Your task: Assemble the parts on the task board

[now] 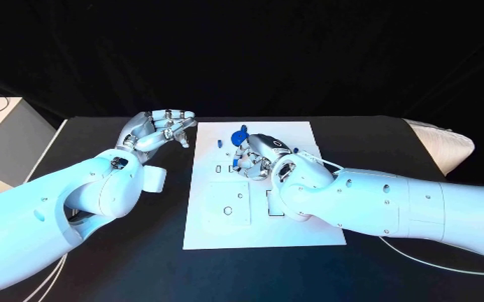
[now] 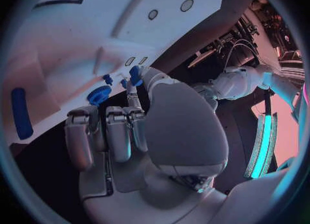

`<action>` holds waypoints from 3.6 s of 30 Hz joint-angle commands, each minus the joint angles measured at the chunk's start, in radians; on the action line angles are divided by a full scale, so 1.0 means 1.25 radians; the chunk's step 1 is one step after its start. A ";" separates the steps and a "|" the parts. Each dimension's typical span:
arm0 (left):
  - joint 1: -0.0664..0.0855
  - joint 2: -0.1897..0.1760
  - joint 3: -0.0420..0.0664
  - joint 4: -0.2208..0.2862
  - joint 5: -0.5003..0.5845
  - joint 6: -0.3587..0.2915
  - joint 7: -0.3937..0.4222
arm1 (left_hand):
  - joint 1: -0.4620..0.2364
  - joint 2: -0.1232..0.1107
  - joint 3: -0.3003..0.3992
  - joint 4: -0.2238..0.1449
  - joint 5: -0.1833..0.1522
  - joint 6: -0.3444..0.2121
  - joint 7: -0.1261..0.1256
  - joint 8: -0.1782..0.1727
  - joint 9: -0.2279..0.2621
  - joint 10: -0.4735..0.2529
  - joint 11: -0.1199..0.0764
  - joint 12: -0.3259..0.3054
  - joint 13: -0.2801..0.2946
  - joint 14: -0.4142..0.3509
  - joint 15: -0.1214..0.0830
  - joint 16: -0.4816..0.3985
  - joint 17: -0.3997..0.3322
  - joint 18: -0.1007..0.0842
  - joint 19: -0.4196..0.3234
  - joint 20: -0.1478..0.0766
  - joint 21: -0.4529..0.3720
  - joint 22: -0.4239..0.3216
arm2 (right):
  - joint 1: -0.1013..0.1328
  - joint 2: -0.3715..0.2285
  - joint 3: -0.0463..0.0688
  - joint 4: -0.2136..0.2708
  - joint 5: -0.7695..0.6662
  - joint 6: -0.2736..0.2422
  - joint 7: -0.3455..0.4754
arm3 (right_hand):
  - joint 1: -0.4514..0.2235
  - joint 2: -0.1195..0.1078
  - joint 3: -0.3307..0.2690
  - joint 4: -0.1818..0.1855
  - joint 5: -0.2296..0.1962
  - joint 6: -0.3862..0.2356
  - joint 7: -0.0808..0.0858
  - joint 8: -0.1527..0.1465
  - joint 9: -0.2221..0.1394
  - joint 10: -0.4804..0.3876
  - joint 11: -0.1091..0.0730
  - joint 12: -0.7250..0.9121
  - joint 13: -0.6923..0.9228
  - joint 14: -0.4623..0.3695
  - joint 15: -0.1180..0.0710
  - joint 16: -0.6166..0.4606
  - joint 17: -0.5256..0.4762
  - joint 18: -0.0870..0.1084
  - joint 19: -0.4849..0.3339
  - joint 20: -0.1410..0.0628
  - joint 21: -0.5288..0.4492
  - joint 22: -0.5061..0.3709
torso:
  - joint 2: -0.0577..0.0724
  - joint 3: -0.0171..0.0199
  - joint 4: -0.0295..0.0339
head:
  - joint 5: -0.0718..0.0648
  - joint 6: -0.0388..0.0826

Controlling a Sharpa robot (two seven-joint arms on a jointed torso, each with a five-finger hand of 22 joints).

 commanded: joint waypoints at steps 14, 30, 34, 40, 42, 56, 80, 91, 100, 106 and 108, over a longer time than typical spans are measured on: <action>0.000 0.000 0.000 0.001 0.000 0.014 0.001 | -0.009 0.001 0.005 0.002 0.000 0.002 0.004 -0.004 0.001 -0.001 0.000 0.000 0.001 -0.004 0.000 0.004 -0.001 0.011 -0.004 0.001 0.002 0.001 | -0.006 0.017 -0.003 -0.015 -0.103 0.042 -0.054 | -0.015 -0.004 -0.003 0.006 0.001 0.001 0.000 0.003 0.001 0.083 -0.006 0.002 0.211 0.083 -0.001 0.003 0.210 -0.012 0.084 -0.001 0.004 0.211 | 0.000 0.0001 -0.0005 | 0.000 -0.006; 0.000 0.001 0.000 0.000 0.000 0.015 0.000 | -0.011 0.001 0.006 0.001 0.000 0.001 0.004 -0.004 0.001 -0.001 0.001 0.000 0.001 -0.005 0.001 0.005 -0.001 0.011 -0.006 0.001 0.005 0.003 | -0.010 0.024 -0.005 -0.023 -0.128 0.059 -0.068 | -0.021 -0.009 -0.006 0.008 0.005 0.000 0.000 0.004 0.001 0.083 -0.006 0.002 0.211 0.083 -0.001 0.003 0.210 -0.012 0.084 -0.001 0.004 0.211 | 0.000 0.0005 0.0001 | 0.002 -0.008; 0.000 0.001 0.000 0.000 0.000 0.015 0.000 | -0.011 0.001 0.006 0.001 0.000 0.001 0.004 -0.004 0.001 -0.001 0.001 0.000 0.001 -0.005 0.001 0.005 -0.001 0.011 -0.006 0.001 0.005 0.003 | -0.011 0.024 -0.005 -0.024 -0.128 0.060 -0.068 | -0.023 -0.010 -0.006 0.009 0.005 0.000 0.000 0.004 0.001 0.083 -0.006 0.002 0.211 0.083 -0.001 0.003 0.210 -0.012 0.084 -0.001 0.004 0.211 | -0.001 0.0003 0.0004 | 0.002 -0.009; -0.001 0.001 0.000 -0.001 0.000 0.016 0.000 | -0.011 0.001 0.006 0.001 0.000 0.001 0.004 -0.004 0.001 -0.001 0.001 0.000 0.001 -0.005 0.001 0.005 -0.001 0.011 -0.006 0.001 0.005 0.003 | -0.011 0.025 -0.005 -0.025 -0.127 0.060 -0.066 | -0.031 -0.017 -0.012 0.011 0.004 -0.005 0.001 0.004 0.000 0.083 -0.005 0.002 0.211 0.083 0.000 0.003 0.210 -0.012 0.084 0.000 0.004 0.211 | -0.001 0.0004 -0.0006 | 0.003 -0.010; -0.001 0.001 0.000 -0.001 0.000 0.016 -0.001 | -0.011 0.001 0.006 0.001 0.000 0.001 0.004 -0.004 0.001 -0.001 0.001 0.000 0.001 -0.005 0.001 0.005 -0.001 0.011 -0.006 0.001 0.005 0.003 | -0.011 0.025 -0.005 -0.026 -0.127 0.059 -0.066 | -0.036 -0.022 -0.017 0.013 0.002 -0.011 0.003 0.001 -0.002 0.083 -0.003 0.002 0.211 0.083 0.001 0.003 0.210 -0.012 0.084 0.000 0.004 0.211 | 0.000 0.0003 -0.0010 | 0.004 -0.010; -0.001 0.000 0.000 -0.001 0.000 0.017 -0.003 | -0.011 0.001 0.007 0.001 0.000 0.001 0.004 -0.004 0.002 -0.001 0.001 0.000 0.001 -0.005 0.001 0.006 -0.001 0.011 -0.007 0.002 0.006 0.003 | -0.012 0.024 -0.005 -0.028 -0.119 0.048 -0.052 | -0.055 -0.032 -0.084 0.017 -0.044 -0.077 0.026 -0.031 -0.019 0.083 0.017 0.002 0.211 0.083 0.018 0.003 0.210 -0.012 0.084 0.015 0.004 0.211 | 0.000 0.0008 -0.0003 | 0.004 -0.010; 0.007 0.058 -0.005 -0.080 -0.245 0.141 -0.322 | -0.117 0.025 -0.002 0.062 0.007 -0.018 -0.040 0.173 0.102 -0.061 -0.052 0.620 0.436 0.233 -0.040 0.422 0.453 -0.036 0.190 -0.035 0.229 0.291 | 0.031 -0.150 0.003 0.078 0.141 -0.063 0.276 | -0.002 0.002 -0.118 0.011 -0.018 -0.064 0.026 -0.020 -0.021 0.081 0.018 0.000 0.209 0.083 0.021 0.003 0.210 -0.012 0.084 0.021 0.004 0.211 | -0.014 0.0116 -0.0155 | 0.026 -0.002; 0.097 0.162 -0.067 -0.184 -0.463 0.296 -0.539 | -0.185 0.030 -0.010 0.094 0.000 -0.053 -0.054 0.276 0.167 0.065 -0.066 0.903 0.728 0.327 -0.055 0.537 0.654 -0.075 0.329 -0.048 0.339 0.488 | 0.083 -0.215 0.009 0.064 0.290 -0.031 0.330 | 0.000 0.000 -0.110 0.016 -0.005 -0.052 0.021 -0.005 -0.016 0.083 0.013 0.002 0.211 0.083 0.016 0.003 0.210 -0.012 0.084 0.017 0.004 0.211 | -0.032 0.0229 -0.0245 | 0.042 -0.013; 0.147 0.251 -0.117 -0.268 -0.566 0.366 -0.605 | -0.195 0.023 -0.014 0.095 0.000 -0.067 -0.050 0.277 0.168 0.075 -0.063 0.925 0.754 0.336 -0.053 0.549 0.678 -0.080 0.346 -0.048 0.352 0.512 | 0.094 -0.223 0.011 0.028 0.320 -0.017 0.319 | 0.000 -0.003 -0.108 0.016 0.004 -0.062 0.022 -0.007 -0.016 0.083 0.014 0.002 0.211 0.083 0.016 0.003 0.210 -0.012 0.084 0.016 0.004 0.211 | -0.037 0.0286 -0.0272 | 0.050 -0.022; 0.168 0.297 -0.133 -0.307 -0.616 0.409 -0.625 | -0.211 0.023 -0.017 0.096 0.000 -0.067 -0.050 0.280 0.169 0.078 -0.062 0.934 0.764 0.340 -0.052 0.553 0.687 -0.081 0.352 -0.046 0.357 0.522 | 0.097 -0.222 0.012 0.021 0.316 -0.009 0.308 | 0.001 -0.004 -0.106 0.016 0.008 -0.065 0.023 -0.008 -0.016 0.083 0.014 0.002 0.211 0.083 0.016 0.003 0.210 -0.012 0.084 0.016 0.004 0.211 | -0.035 0.0287 -0.0283 | 0.051 -0.024; 0.176 0.310 -0.140 -0.318 -0.626 0.425 -0.629 | -0.219 0.024 -0.018 0.097 0.000 -0.067 -0.050 0.282 0.169 0.078 -0.062 0.935 0.765 0.340 -0.052 0.554 0.689 -0.082 0.353 -0.046 0.358 0.524 | 0.098 -0.222 0.012 0.019 0.314 -0.006 0.303 | 0.001 -0.004 -0.106 0.016 0.009 -0.066 0.023 -0.008 -0.016 0.083 0.014 0.002 0.211 0.083 0.016 0.003 0.210 -0.012 0.084 0.016 0.004 0.211 | -0.034 0.0279 -0.0289 | 0.051 -0.025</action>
